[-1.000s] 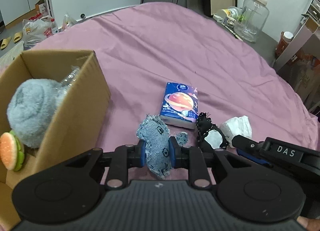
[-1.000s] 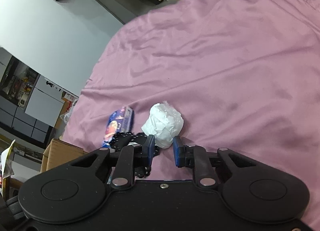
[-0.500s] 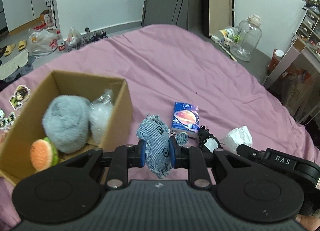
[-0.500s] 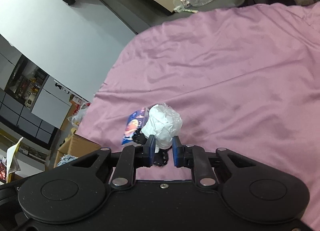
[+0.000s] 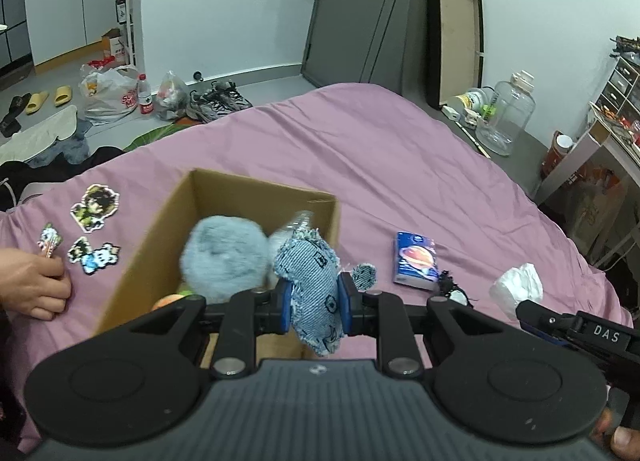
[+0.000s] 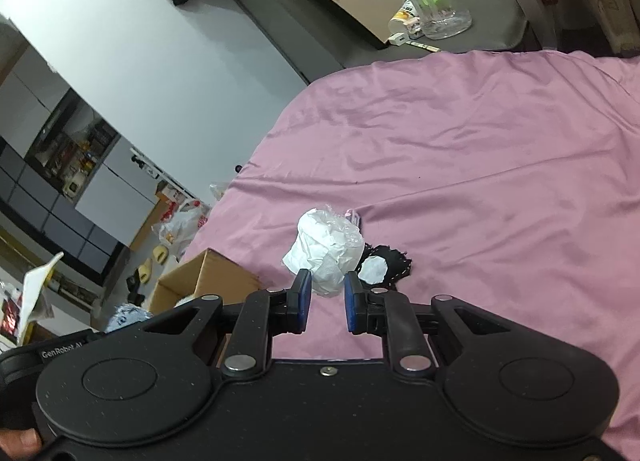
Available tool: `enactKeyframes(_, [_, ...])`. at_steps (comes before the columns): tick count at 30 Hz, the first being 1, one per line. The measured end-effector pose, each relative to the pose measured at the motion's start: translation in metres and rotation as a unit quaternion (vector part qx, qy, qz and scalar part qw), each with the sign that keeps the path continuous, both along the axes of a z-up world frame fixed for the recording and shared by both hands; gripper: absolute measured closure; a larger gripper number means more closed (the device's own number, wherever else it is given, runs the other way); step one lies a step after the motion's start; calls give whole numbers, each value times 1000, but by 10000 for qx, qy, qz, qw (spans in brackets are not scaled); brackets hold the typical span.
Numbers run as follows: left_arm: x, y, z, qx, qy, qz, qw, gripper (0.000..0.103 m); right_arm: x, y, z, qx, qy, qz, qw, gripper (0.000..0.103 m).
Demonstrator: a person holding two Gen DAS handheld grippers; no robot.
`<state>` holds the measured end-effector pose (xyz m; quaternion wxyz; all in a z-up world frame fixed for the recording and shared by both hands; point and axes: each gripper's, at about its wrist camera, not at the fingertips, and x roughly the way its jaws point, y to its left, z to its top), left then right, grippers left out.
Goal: Organize soft objects
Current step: 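Carry the grey fish plush with the left gripper over the box while the right grasps the white bag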
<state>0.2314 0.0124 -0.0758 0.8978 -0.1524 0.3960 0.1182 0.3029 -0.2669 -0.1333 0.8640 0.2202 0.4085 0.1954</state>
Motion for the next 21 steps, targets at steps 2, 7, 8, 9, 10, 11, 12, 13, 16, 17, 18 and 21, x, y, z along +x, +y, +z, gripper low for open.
enactKeyframes(2, [-5, 7, 1, 20, -8, 3, 10000, 81, -2, 6, 4, -102, -16, 26, 9999, 86])
enactKeyframes(7, [-11, 25, 0, -30, 5, 31, 10000, 81, -9, 21, 11, -264, -91, 32, 9996, 86])
enactKeyframes(8, [-12, 28, -1, -49, 7, 34, 10000, 81, -11, 25, 13, -306, -119, 29, 9995, 86])
enactKeyframes(9, [-13, 32, -2, -78, 17, 41, 10000, 81, -14, 28, 16, -333, -147, 26, 9993, 86])
enactKeyframes(10, [-15, 35, -4, -110, 30, 43, 9999, 81, -15, 31, 18, -351, -176, 25, 9992, 86])
enactKeyframes(11, [-15, 37, -5, -137, 51, 36, 9999, 81, -16, 34, 20, -356, -197, 28, 9992, 86])
enactKeyframes(12, [-16, 40, -7, -160, 71, 18, 9998, 81, -16, 37, 22, -358, -215, 32, 9991, 86])
enactKeyframes(13, [-17, 43, -8, -173, 87, -10, 9998, 81, -17, 40, 24, -360, -225, 33, 9991, 86])
enactKeyframes(16, [-19, 50, -13, -216, 168, -86, 9996, 81, -20, 53, 28, -409, -256, 87, 9988, 86])
enactKeyframes(17, [-20, 52, -14, -232, 186, -112, 9995, 81, -22, 57, 29, -429, -273, 114, 9986, 86])
enactKeyframes(18, [-20, 54, -16, -240, 202, -143, 9994, 81, -23, 62, 30, -448, -293, 139, 9985, 86])
enactKeyframes(21, [-21, 58, -24, -261, 275, -185, 9991, 81, -26, 76, 34, -628, -415, 208, 9969, 86])
